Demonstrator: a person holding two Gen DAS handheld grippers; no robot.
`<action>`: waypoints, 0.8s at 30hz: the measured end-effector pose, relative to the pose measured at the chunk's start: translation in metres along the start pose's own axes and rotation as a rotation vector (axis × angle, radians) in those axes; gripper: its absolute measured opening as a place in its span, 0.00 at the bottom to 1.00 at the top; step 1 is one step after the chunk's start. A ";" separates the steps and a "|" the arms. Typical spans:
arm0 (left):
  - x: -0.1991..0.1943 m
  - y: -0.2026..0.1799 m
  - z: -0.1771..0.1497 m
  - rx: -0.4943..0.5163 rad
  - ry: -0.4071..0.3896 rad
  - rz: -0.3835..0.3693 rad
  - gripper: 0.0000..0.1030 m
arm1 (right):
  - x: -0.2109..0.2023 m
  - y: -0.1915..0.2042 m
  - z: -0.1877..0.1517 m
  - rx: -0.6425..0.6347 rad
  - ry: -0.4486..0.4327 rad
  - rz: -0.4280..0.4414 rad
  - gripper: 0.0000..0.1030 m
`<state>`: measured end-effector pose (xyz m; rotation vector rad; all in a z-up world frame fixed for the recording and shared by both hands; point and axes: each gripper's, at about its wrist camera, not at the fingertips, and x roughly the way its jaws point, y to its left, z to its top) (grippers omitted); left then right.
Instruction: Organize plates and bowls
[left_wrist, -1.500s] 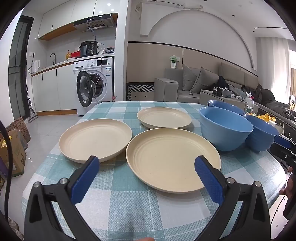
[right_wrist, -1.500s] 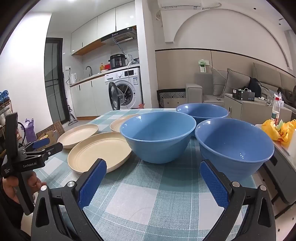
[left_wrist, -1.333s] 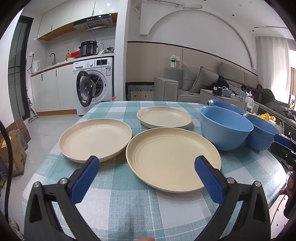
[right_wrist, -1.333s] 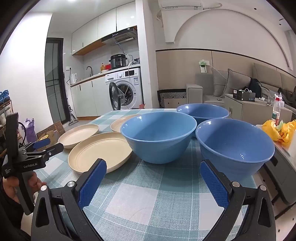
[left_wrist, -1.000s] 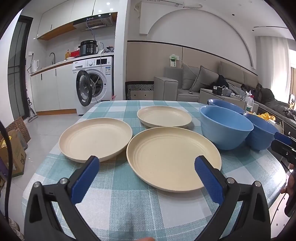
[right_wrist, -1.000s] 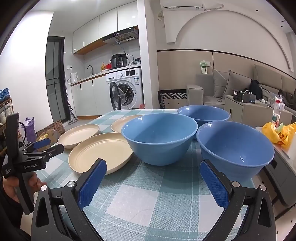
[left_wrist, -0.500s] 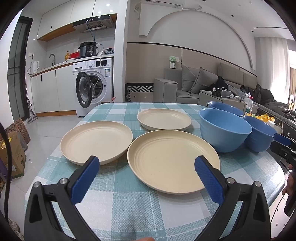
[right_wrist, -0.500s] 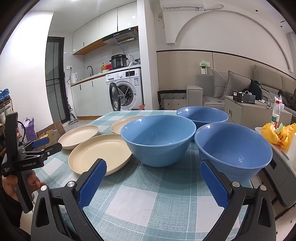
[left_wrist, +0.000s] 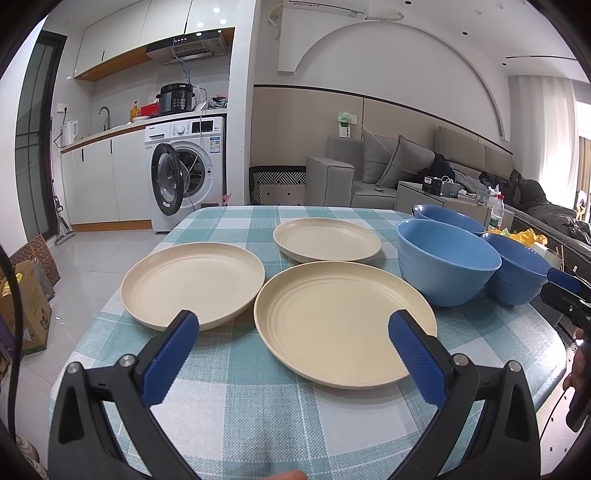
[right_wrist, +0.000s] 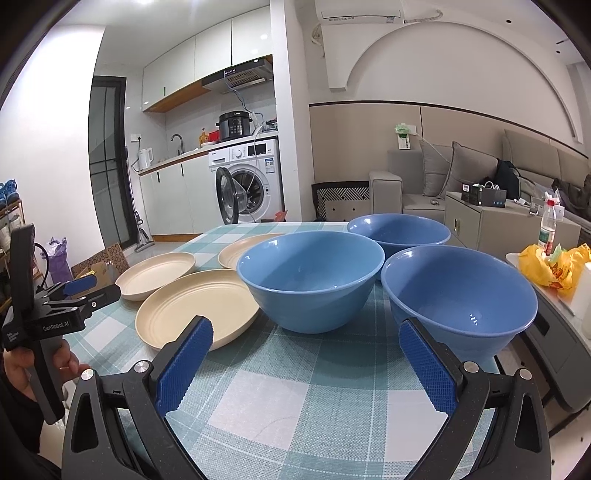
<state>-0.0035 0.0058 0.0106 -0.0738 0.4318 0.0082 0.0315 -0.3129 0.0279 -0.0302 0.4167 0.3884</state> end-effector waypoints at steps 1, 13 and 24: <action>-0.001 0.000 0.000 0.001 0.000 0.001 1.00 | 0.000 0.000 0.000 0.001 0.001 0.000 1.00; -0.006 -0.004 0.006 0.012 -0.004 0.018 1.00 | -0.002 -0.004 -0.001 0.005 -0.004 0.013 1.00; -0.011 -0.004 0.018 -0.005 -0.008 0.043 1.00 | -0.015 -0.009 0.002 -0.003 -0.012 0.029 1.00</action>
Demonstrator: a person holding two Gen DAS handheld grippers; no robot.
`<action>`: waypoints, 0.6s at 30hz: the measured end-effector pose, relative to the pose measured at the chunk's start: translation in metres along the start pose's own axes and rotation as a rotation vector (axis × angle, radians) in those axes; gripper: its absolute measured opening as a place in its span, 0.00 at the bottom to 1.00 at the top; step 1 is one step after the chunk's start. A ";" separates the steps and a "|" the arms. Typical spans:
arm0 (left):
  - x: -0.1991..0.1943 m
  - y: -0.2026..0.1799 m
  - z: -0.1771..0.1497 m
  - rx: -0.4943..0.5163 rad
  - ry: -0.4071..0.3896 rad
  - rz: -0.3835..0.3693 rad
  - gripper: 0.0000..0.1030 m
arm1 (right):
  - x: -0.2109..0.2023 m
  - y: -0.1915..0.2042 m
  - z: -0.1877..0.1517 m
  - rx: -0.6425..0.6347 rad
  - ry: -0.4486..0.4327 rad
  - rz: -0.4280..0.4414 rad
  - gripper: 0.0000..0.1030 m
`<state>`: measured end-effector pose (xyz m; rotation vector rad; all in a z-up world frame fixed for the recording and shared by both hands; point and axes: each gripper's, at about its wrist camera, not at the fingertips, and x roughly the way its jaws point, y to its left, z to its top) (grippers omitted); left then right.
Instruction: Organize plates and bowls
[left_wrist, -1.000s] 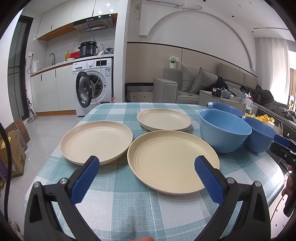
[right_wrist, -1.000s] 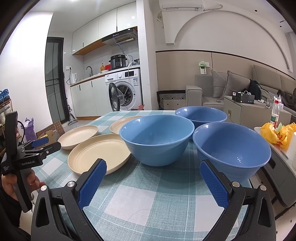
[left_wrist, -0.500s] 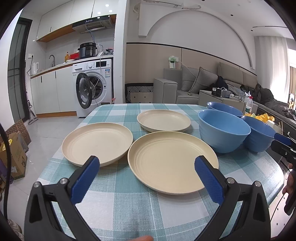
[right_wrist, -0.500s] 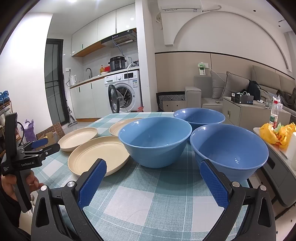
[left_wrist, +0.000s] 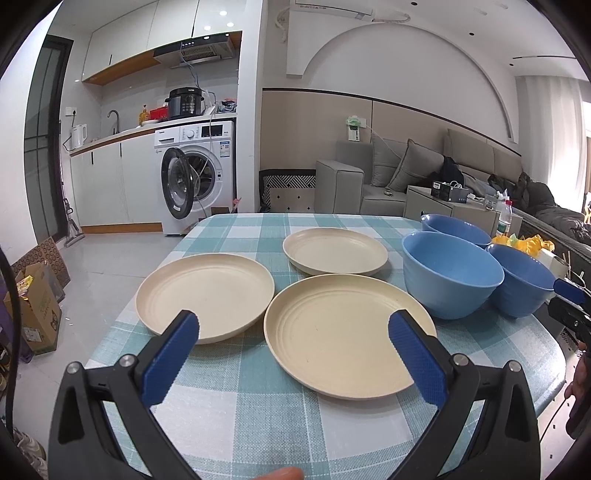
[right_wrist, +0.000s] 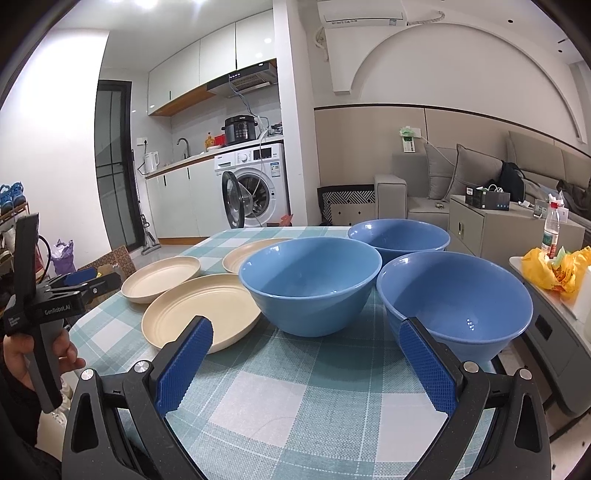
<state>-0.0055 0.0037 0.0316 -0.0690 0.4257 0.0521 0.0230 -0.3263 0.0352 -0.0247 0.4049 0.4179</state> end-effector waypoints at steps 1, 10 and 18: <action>0.000 0.000 0.001 -0.001 0.000 -0.002 1.00 | -0.002 0.000 0.000 -0.003 -0.002 -0.001 1.00; 0.002 -0.008 0.009 0.023 0.004 -0.007 1.00 | -0.006 -0.001 0.004 -0.020 0.001 -0.001 1.00; 0.004 -0.012 0.015 0.028 0.006 -0.021 1.00 | -0.007 0.001 0.012 -0.025 -0.004 -0.001 1.00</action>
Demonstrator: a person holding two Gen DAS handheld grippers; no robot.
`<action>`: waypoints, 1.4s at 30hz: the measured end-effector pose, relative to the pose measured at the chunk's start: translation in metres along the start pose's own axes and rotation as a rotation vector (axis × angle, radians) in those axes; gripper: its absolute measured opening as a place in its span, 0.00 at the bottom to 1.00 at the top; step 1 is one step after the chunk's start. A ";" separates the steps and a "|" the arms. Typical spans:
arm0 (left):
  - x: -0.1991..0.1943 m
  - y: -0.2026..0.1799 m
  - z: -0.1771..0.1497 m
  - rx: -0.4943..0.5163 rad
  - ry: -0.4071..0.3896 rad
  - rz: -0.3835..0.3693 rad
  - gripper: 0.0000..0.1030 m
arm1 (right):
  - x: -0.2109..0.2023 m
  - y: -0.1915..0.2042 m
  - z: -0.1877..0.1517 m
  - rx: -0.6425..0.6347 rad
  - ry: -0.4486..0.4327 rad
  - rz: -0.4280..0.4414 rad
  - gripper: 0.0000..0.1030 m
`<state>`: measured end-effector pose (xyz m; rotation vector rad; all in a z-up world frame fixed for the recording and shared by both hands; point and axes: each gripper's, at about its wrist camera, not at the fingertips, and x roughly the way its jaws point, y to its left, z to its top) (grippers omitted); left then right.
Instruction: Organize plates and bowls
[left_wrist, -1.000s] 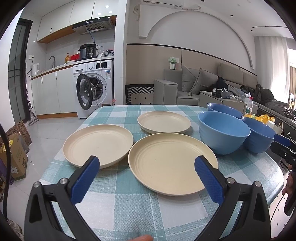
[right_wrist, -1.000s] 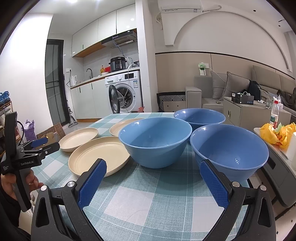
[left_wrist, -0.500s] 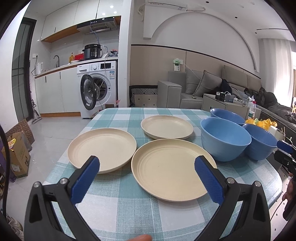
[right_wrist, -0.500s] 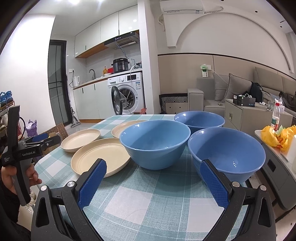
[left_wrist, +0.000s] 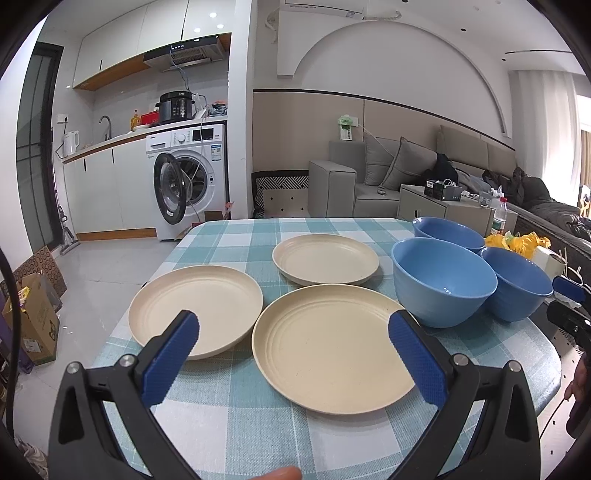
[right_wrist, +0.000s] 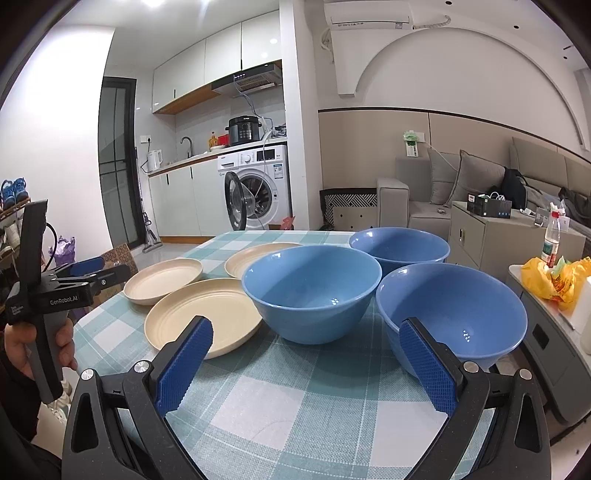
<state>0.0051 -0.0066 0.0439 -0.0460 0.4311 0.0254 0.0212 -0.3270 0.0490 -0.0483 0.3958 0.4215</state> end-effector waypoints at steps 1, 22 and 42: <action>0.000 0.001 0.001 -0.003 0.000 -0.003 1.00 | -0.001 0.000 0.001 -0.005 -0.001 -0.004 1.00; 0.015 0.005 0.022 0.009 0.016 0.001 1.00 | 0.006 0.003 0.032 -0.041 0.019 -0.013 1.00; 0.033 0.005 0.050 0.042 0.075 -0.013 1.00 | 0.019 0.001 0.079 -0.048 0.082 -0.004 1.00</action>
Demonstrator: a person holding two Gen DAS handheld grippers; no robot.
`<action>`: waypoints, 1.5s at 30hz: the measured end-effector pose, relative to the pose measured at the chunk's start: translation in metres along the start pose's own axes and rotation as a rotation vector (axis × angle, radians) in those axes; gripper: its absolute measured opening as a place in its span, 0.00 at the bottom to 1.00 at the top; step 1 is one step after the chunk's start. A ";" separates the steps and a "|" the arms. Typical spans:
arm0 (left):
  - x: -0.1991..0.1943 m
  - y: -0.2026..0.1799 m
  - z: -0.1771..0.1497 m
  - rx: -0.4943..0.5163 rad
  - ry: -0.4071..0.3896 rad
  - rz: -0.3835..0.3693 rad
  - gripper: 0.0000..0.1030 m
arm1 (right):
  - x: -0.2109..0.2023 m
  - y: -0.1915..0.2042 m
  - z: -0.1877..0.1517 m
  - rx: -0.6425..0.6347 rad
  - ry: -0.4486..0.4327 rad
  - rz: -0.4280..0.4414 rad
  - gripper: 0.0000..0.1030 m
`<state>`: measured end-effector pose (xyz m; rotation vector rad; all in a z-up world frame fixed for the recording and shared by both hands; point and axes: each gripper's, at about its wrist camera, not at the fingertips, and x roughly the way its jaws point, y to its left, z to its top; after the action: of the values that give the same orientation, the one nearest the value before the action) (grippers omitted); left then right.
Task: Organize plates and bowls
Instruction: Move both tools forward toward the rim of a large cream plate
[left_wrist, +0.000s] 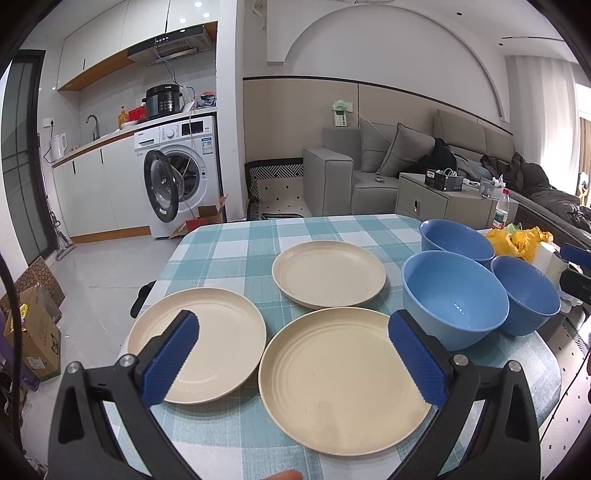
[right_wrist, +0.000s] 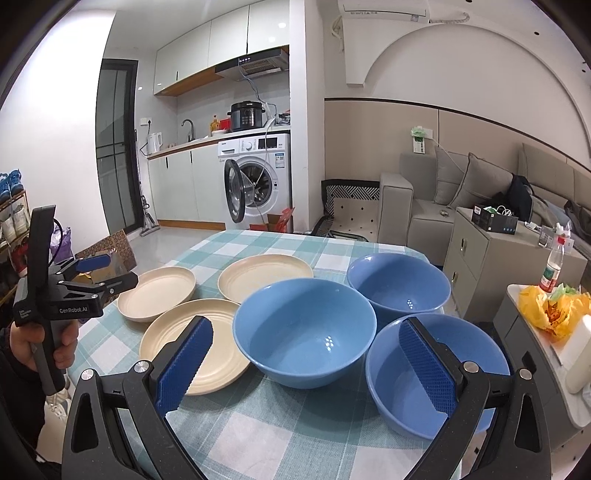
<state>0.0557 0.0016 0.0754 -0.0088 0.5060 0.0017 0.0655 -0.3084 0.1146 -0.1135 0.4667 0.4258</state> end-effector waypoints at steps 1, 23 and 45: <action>0.002 0.000 0.002 0.005 0.006 -0.005 1.00 | 0.003 0.000 0.003 -0.001 0.004 0.002 1.00; 0.041 0.010 0.041 -0.003 0.051 -0.011 1.00 | 0.059 -0.003 0.062 0.013 0.085 0.048 1.00; 0.099 0.029 0.080 0.000 0.083 -0.019 1.00 | 0.146 -0.009 0.131 0.017 0.200 0.078 1.00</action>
<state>0.1814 0.0309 0.0970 -0.0138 0.5884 -0.0175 0.2412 -0.2355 0.1642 -0.1224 0.6728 0.4891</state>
